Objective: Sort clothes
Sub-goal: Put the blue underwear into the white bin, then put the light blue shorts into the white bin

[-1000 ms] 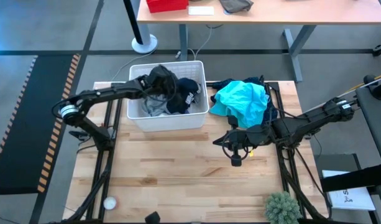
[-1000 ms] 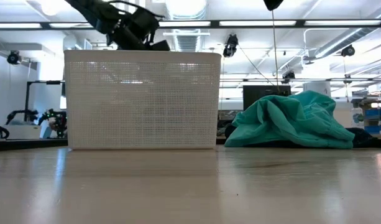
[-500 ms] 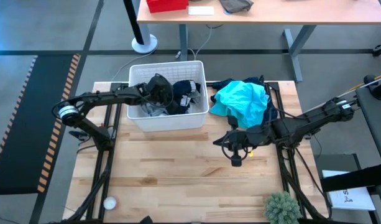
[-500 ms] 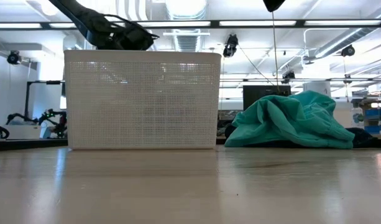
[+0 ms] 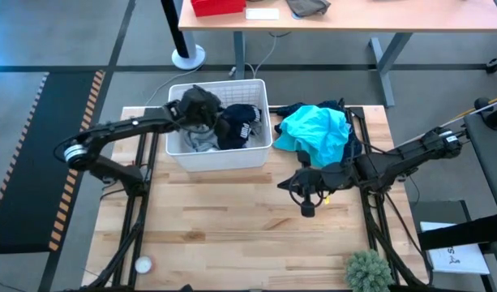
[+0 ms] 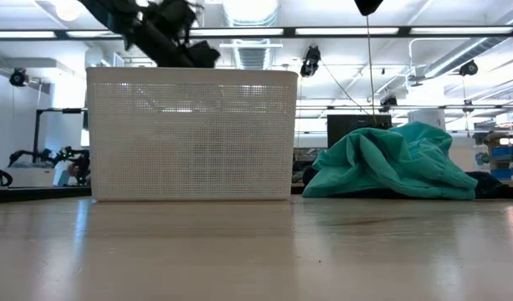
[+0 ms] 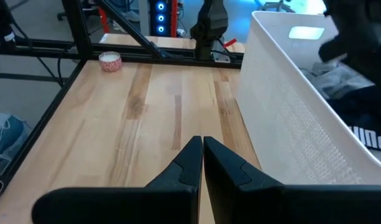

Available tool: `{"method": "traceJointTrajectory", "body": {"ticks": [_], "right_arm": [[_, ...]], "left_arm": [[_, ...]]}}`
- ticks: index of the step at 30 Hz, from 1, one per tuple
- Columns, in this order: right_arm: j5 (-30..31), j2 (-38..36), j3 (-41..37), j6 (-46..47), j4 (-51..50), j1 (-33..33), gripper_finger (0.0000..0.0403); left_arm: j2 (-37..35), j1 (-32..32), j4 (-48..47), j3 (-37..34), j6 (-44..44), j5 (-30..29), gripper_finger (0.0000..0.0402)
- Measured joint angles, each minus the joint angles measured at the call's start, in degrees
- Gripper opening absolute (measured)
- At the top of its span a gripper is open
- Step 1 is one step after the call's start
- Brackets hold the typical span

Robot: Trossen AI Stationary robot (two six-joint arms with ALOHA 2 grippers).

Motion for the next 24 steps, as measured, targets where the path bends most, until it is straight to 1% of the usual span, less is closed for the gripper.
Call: {"method": "traceJointTrajectory", "body": {"ticks": [2, 4, 7, 10, 14, 18, 21, 24], "right_arm": [[0.03, 0.02, 0.2, -0.02, -0.08, -0.46, 0.0], [0.04, 0.02, 0.5, -0.02, -0.12, -0.79, 0.0], [0.03, 0.02, 0.81, -0.02, -0.09, -1.45, 0.0], [0.03, -0.08, 0.89, -0.02, -0.87, -2.0, 0.0], [0.32, -0.15, 0.96, 0.24, -2.97, -2.73, 0.0], [4.15, -0.45, 0.96, 2.94, -8.34, -3.77, 0.0004], [6.73, -0.67, 0.96, 6.15, -13.1, -5.01, 0.0019], [7.59, -0.82, 0.96, 8.49, -17.83, -6.55, 0.0045]], "left_arm": [[-3.1, -0.06, 0.23, 0.0, 0.07, 0.2, 0.0204], [-6.38, -0.14, 0.24, 0.0, 0.37, 0.61, 0.0215], [-11.56, -0.99, 0.28, -0.24, 1.52, 0.62, 0.0215], [-16.38, -2.45, 0.66, -0.33, 2.35, 0.65, 0.0197], [-22.08, -5.0, 0.57, -0.76, 2.65, 0.65, 0.0159], [-26.53, -7.57, 0.53, -1.58, 3.16, 0.65, 0.012], [-28.62, -9.33, 0.45, -2.32, 3.48, 0.65, 0.0099], [-29.69, -10.72, 0.39, -3.02, 3.43, 0.65, 0.009]]}}
